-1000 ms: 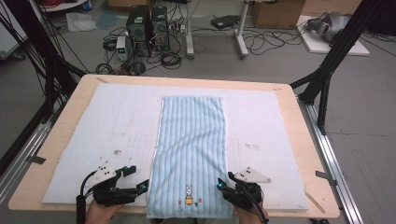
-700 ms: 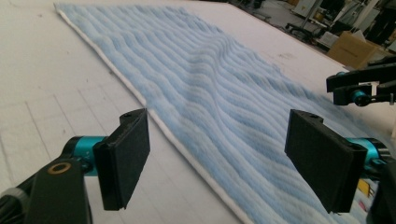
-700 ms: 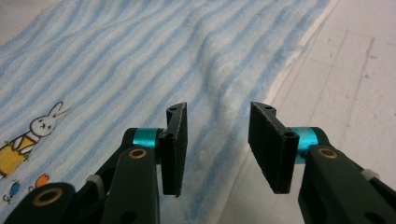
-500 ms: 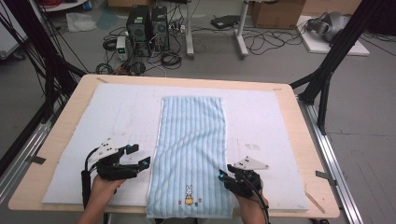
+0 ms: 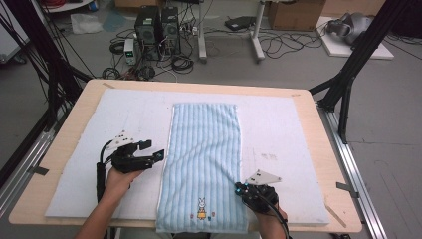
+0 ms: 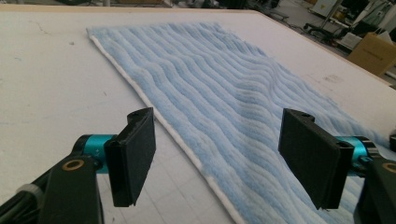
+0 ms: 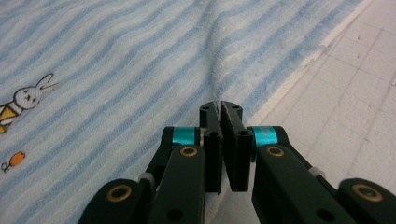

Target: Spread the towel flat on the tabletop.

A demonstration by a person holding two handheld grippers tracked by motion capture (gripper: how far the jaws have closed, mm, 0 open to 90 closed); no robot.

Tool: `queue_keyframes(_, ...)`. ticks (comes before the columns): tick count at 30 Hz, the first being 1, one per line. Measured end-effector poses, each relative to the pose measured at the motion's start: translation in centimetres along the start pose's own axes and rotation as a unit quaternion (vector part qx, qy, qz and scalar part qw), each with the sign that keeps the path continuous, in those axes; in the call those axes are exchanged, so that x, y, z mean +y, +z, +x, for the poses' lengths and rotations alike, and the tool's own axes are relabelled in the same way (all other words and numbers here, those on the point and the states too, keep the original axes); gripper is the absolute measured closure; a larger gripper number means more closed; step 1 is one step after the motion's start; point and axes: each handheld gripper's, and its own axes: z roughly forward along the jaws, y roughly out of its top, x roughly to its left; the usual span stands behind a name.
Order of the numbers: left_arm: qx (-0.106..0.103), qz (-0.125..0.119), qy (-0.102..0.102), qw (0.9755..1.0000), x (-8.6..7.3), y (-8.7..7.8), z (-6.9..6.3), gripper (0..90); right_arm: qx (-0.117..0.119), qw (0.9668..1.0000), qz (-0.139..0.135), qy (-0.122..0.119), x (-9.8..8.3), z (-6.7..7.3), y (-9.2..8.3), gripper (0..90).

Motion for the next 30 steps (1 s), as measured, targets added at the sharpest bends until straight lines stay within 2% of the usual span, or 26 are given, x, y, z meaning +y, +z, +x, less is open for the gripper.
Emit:
queue_keyframes(7,0.01,0.015,0.005,0.9998,1.1,1.6,0.7,31.8,0.017,0.9998,0.008,-0.012,-1.1,-0.6,-1.6,87.5)
queue_keyframes(9,0.014,0.021,0.002,0.9997,1.3,2.2,1.0,34.1,0.028,0.9996,0.006,-0.009,-1.2,-0.9,-1.9,83.7)
queue_keyframes(10,0.018,0.02,0.002,0.9996,1.3,2.4,1.0,35.0,0.031,0.9995,-0.002,-0.009,-1.2,-1.0,-2.0,77.1)
queue_keyframes(12,0.022,0.026,-0.006,0.9994,1.0,3.1,1.3,36.5,0.04,0.9987,-0.03,0.008,-1.1,-1.6,-2.3,66.0)
queue_keyframes(13,0.025,0.032,-0.007,0.9992,0.9,3.4,1.5,37.2,0.036,0.9981,-0.046,0.019,-0.9,-1.9,-2.5,64.3)
queue_keyframes(16,0.024,0.058,-0.023,0.9978,0.2,4.6,2.0,41.2,0.014,0.9973,-0.065,0.032,-0.3,-3.0,-2.5,60.2)
queue_keyframes(18,0.023,0.08,-0.01,0.9965,-0.1,5.2,1.9,46.1,-0.002,0.9969,-0.069,0.039,0.2,-3.8,-2.2,60.1)
queue_keyframes(20,0.023,0.095,0.004,0.9952,0.1,5.4,1.7,53.2,-0.007,0.9963,-0.07,0.05,0.6,-4.5,-1.8,60.0)
queue_keyframes(21,0.024,0.11,0.016,0.9935,0.2,5.5,1.6,58.4,-0.007,0.9962,-0.069,0.053,0.9,-4.9,-1.5,59.4)
queue_keyframes(24,0.03,0.141,0.048,0.9883,0.3,6.3,0.9,66.2,-0.01,0.9961,-0.07,0.053,1.3,-5.1,-1.1,58.5)
queue_keyframes(26,0.049,0.144,0.066,0.9861,0.2,6.4,0.5,71.4,-0.009,0.9963,-0.07,0.049,1.5,-5.1,-0.9,58.5)
queue_keyframes(27,0.053,0.143,0.066,0.986,0.3,6.4,0.5,75.3,-0.009,0.9963,-0.071,0.049,1.6,-5.0,-0.7,58.5)
queue_keyframes(28,0.044,0.145,0.068,0.9861,0.2,6.3,0.5,81.6,-0.009,0.9964,-0.07,0.047,1.7,-4.9,-0.6,58.5)
queue_keyframes(29,0.047,0.146,0.074,0.9854,0.2,6.3,0.4,87.2,-0.009,0.9965,-0.069,0.047,1.8,-4.9,-0.5,58.4)
queue_keyframes(30,0.051,0.148,0.077,0.9847,0.3,6.3,0.3,87.6,-0.008,0.9966,-0.067,0.047,1.9,-4.8,-0.4,58.4)
